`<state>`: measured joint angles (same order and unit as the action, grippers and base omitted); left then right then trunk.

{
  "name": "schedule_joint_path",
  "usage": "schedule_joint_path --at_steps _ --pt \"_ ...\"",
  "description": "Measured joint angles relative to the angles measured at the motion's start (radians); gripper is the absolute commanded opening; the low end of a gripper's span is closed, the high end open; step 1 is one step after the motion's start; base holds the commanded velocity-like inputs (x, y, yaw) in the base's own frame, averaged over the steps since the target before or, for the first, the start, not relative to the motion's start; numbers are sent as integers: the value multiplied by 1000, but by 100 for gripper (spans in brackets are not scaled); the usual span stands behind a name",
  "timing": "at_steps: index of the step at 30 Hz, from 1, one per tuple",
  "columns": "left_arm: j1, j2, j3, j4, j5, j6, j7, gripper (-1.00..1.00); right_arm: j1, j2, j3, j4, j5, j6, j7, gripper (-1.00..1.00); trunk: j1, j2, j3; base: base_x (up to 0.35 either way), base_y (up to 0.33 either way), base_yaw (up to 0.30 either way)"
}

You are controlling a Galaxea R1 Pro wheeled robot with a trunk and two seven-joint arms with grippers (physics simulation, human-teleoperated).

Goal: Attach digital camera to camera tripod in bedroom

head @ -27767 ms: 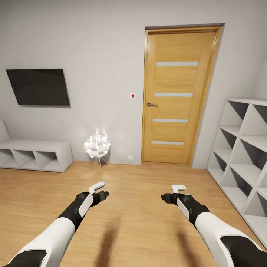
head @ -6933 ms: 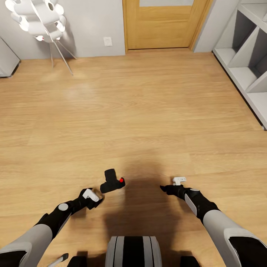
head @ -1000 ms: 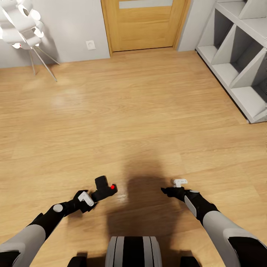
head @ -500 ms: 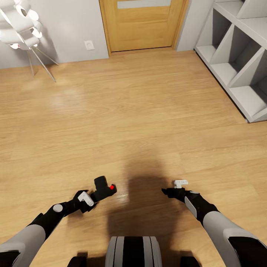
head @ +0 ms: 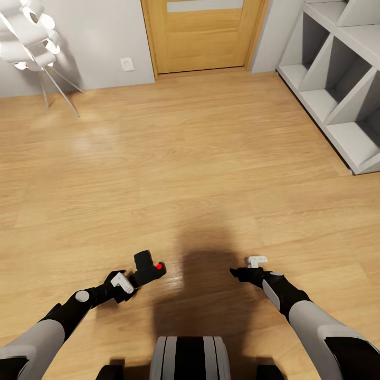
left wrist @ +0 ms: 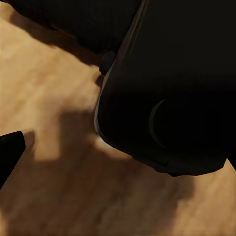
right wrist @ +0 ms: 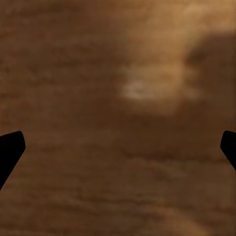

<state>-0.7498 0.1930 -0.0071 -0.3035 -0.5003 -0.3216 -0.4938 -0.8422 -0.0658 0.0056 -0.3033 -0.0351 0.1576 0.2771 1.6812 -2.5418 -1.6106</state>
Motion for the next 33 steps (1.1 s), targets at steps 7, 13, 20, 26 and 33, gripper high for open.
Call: schedule_joint_path --at_steps 7,13,20,26,33 --pt "0 0 0 -1 0 0 0 100 0 0 1 0 0 0 -2 100 0 0 0 0 0 0" --pt "0 0 0 0 0 0 0 100 0 0 0 0 -6 0 -4 100 0 0 0 0 0 0" --pt "0 0 0 0 1 0 0 100 0 0 0 10 -7 1 -16 100 0 0 0 0 0 -126" --pt "0 0 0 0 1 0 0 100 0 0 1 24 -5 2 -26 100 0 0 0 0 0 -112" --pt "0 0 0 0 1 0 0 100 0 -1 1 26 1 1 -21 100 0 0 0 0 0 -10"
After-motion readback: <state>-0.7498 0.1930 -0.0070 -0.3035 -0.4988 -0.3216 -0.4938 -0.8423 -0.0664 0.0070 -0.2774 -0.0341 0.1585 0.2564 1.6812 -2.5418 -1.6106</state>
